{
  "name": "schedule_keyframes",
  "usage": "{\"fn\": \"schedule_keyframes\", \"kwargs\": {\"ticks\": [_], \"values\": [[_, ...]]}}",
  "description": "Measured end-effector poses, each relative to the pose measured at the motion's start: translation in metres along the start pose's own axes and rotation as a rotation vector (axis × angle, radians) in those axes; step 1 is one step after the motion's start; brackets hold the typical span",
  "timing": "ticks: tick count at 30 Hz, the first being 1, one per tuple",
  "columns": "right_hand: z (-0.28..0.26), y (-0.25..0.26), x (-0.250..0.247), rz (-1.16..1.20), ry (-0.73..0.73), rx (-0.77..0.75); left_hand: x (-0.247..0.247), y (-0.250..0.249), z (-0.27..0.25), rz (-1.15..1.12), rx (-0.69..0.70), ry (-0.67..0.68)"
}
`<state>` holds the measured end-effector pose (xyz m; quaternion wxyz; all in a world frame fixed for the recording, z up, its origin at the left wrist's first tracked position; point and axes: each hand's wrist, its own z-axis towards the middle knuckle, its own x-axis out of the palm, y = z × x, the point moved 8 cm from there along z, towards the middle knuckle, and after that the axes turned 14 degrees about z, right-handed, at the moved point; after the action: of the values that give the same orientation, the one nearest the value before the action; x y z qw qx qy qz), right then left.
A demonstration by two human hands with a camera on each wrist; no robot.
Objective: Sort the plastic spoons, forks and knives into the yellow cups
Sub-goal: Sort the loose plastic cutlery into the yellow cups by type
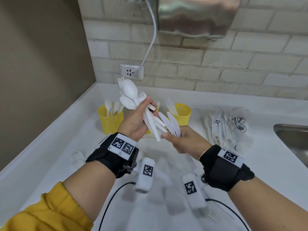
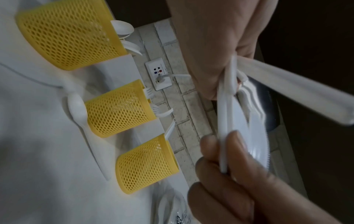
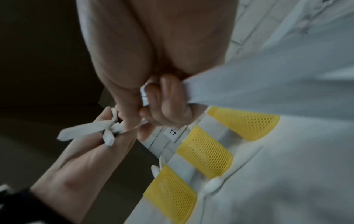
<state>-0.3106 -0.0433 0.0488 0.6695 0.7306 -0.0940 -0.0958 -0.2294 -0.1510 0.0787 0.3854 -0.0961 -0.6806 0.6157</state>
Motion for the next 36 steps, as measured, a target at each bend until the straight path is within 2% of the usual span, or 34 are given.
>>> {"fn": "schedule_keyframes", "kwargs": {"ticks": [2, 7, 12, 14, 18, 20, 23, 24, 25, 26, 28, 29, 30, 32, 33, 36], "values": [[0.000, 0.000, 0.007, 0.072, 0.039, 0.006, 0.002, -0.004, 0.000, -0.008, 0.016, 0.012], [-0.005, -0.005, -0.005, 0.130, 0.087, 0.077, -0.013, -0.015, 0.002, -0.099, 0.022, -0.062], [-0.012, -0.015, -0.015, 0.023, 0.136, 0.179, -0.020, -0.020, 0.002, -0.070, 0.062, -0.062], [-0.009, -0.012, -0.011, -0.104, 0.131, 0.158, -0.016, -0.016, 0.003, -0.041, 0.063, -0.048], [0.001, 0.005, 0.009, -0.260, 0.141, 0.011, 0.001, -0.007, 0.002, 0.060, 0.067, 0.014], [0.001, 0.005, 0.012, -0.275, 0.199, 0.016, 0.000, -0.011, 0.004, 0.028, 0.062, 0.005], [-0.009, -0.006, -0.001, -0.263, 0.356, 0.148, -0.021, -0.031, 0.011, -0.076, 0.101, -0.087], [-0.009, -0.004, -0.012, -0.258, 0.337, 0.167, -0.028, -0.037, 0.012, -0.080, 0.118, -0.099], [-0.006, 0.007, -0.025, -0.250, 0.255, 0.136, -0.031, -0.041, 0.013, -0.061, 0.129, -0.094], [0.001, 0.024, -0.044, -0.247, 0.100, 0.052, -0.032, -0.041, 0.012, -0.023, 0.129, -0.070], [0.016, 0.067, -0.083, -0.210, -0.271, -0.218, -0.024, -0.033, 0.007, 0.092, 0.102, 0.002], [0.021, 0.087, -0.096, -0.145, -0.411, -0.356, -0.019, -0.026, 0.003, 0.169, 0.087, 0.036], [0.029, 0.099, -0.103, -0.042, -0.491, -0.468, -0.015, -0.019, -0.001, 0.242, 0.077, 0.065], [0.050, 0.106, -0.109, 0.093, -0.544, -0.604, -0.008, -0.006, -0.009, 0.332, 0.059, 0.125], [0.061, 0.105, -0.107, 0.099, -0.548, -0.623, -0.006, 0.000, -0.013, 0.345, 0.042, 0.159], [0.095, 0.085, -0.101, 0.014, -0.497, -0.535, -0.006, 0.016, -0.020, 0.342, -0.020, 0.226]]}}
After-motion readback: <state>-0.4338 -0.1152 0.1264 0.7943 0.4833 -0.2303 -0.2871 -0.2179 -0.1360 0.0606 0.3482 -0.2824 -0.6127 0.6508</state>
